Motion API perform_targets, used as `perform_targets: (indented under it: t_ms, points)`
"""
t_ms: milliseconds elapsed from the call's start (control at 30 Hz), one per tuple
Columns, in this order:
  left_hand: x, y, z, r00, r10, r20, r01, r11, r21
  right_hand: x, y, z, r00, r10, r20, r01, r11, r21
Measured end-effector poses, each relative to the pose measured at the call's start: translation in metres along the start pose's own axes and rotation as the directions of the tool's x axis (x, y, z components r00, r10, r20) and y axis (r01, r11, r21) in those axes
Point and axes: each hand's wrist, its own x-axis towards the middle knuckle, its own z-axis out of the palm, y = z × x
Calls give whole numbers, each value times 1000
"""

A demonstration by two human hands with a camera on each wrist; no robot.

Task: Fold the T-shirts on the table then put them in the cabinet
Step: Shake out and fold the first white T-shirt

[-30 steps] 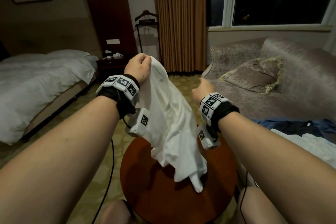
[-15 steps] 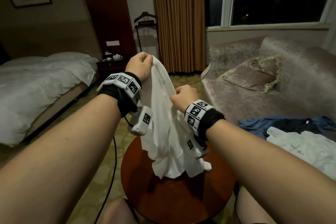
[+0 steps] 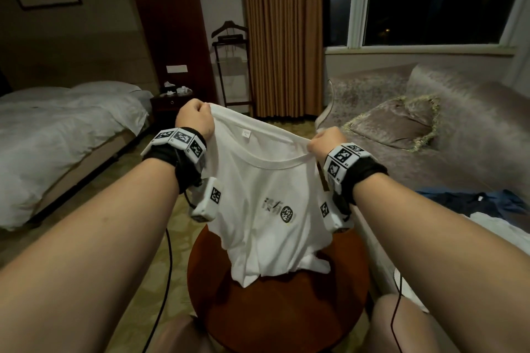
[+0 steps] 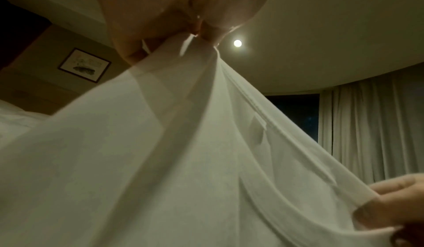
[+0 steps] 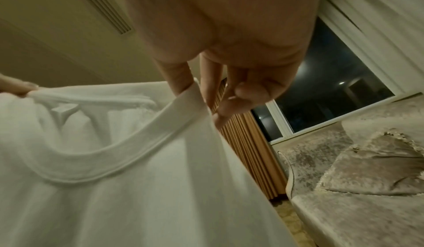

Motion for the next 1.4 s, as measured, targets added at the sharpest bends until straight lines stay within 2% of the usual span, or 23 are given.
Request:
perform_targets:
  t_ms: [67, 167, 233, 333, 367, 467, 567, 700, 800, 900, 1000, 1200, 1400]
  points:
    - [-1, -2, 1, 999, -19, 37, 19, 1000, 8, 5, 1, -2, 1000, -5, 10, 4, 997, 73]
    - [-1, -6, -1, 997, -38, 69, 37, 999, 24, 0, -3, -3, 994, -23, 104, -5, 966, 259]
    - [1, -8, -3, 997, -41, 59, 41, 999, 17, -3, -5, -4, 992, -80, 99, 49, 958, 282]
    - [3, -11, -7, 998, -40, 49, 39, 999, 2, -6, -2, -2, 995, -66, 75, 26, 897, 442]
    - [4, -12, -8, 998, -32, 52, 32, 999, 2, -5, 0, -2, 994, -78, 78, 39, 909, 414]
    - [5, -16, -8, 996, -14, 86, 12, 1000, 13, -5, 6, 0, 981, -176, 86, 158, 971, 181]
    - [4, -19, -9, 982, -18, 186, 16, 1000, 12, 0, 13, 3, 966, -242, 89, 244, 970, -16]
    - [-2, -19, -11, 939, -36, 341, 35, 999, 7, 7, 22, 3, 976, -218, 3, 218, 976, -1]
    - [-4, -20, -8, 921, -45, 387, 40, 999, 23, 11, 28, 3, 980, -200, -25, 201, 978, 55]
    - [-4, -19, -3, 921, -25, 389, 24, 1000, 7, 12, 28, 8, 984, -173, 37, 167, 978, 122]
    - [-3, -15, 4, 928, 49, 369, -46, 999, -16, 12, 27, 9, 986, -137, 92, 137, 991, 9]
    - [-1, -18, 12, 916, 74, 394, -83, 997, 4, 19, 29, 5, 998, -2, -59, -2, 997, -72]
    - [-4, -18, 18, 913, 137, 384, -154, 988, 13, 28, 33, 6, 995, 8, -103, -16, 997, -73]
